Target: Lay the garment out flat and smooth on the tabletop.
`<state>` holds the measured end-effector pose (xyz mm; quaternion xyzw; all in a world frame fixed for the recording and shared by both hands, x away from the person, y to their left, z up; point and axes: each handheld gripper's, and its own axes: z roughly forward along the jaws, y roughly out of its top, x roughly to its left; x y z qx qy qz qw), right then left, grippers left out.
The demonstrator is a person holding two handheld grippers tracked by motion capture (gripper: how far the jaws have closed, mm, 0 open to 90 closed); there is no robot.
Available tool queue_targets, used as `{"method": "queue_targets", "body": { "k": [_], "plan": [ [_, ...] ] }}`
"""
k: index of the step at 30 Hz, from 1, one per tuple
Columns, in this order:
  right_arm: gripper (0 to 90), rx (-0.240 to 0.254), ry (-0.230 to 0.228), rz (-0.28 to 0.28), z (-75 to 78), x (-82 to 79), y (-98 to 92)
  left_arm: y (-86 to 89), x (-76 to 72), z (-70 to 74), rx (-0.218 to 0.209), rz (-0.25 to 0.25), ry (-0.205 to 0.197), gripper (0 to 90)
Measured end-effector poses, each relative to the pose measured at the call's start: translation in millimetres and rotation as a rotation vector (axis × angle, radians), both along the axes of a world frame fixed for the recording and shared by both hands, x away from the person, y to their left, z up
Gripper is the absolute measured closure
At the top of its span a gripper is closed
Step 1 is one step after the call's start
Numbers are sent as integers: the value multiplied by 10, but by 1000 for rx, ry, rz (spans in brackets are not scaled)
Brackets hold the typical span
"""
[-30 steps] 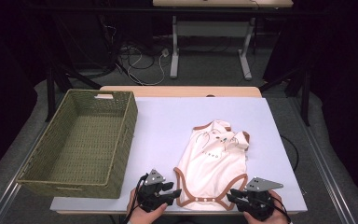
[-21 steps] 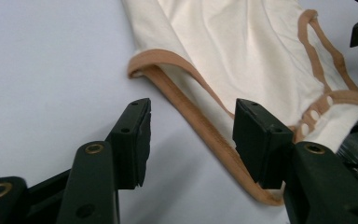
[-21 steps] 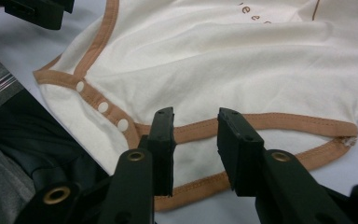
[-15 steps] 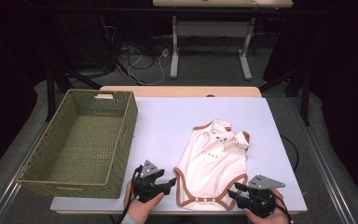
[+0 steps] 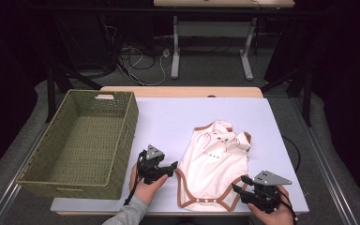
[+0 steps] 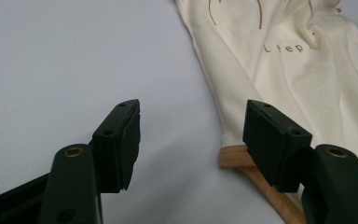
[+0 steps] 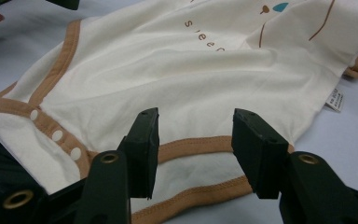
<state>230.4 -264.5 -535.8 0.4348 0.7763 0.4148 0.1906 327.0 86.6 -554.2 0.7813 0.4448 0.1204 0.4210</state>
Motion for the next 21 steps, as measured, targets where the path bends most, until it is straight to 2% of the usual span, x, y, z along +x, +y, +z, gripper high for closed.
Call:
{"method": "queue_targets", "body": {
  "k": [1, 4, 6, 8, 11, 16, 18, 21],
  "plan": [
    [513, -8, -2, 1, 2, 2, -8, -6, 22, -16, 15, -1, 2, 385],
    [515, -7, -5, 3, -2, 10, -17, -21, 56, -63, 17, -1, 25, 399],
    [515, -7, 2, -3, 7, 7, -17, -33, 54, -77, 26, -14, 25, 407],
    [516, 2, 1, -5, 4, 12, -19, -63, 42, -87, 12, -36, 38, 431],
    [516, 5, -1, -4, 0, 24, -26, -89, 41, -96, 49, -73, 32, 489],
    [515, -6, -5, -18, -11, 34, -37, -128, 10, -95, 57, -104, 33, 553],
    [516, -9, -6, -6, -9, 47, -50, -150, -9, -93, 54, -113, 38, 571],
    [520, -14, -7, -24, -9, 58, -65, -188, -38, -90, 63, -126, 37, 592]
  ]
}}
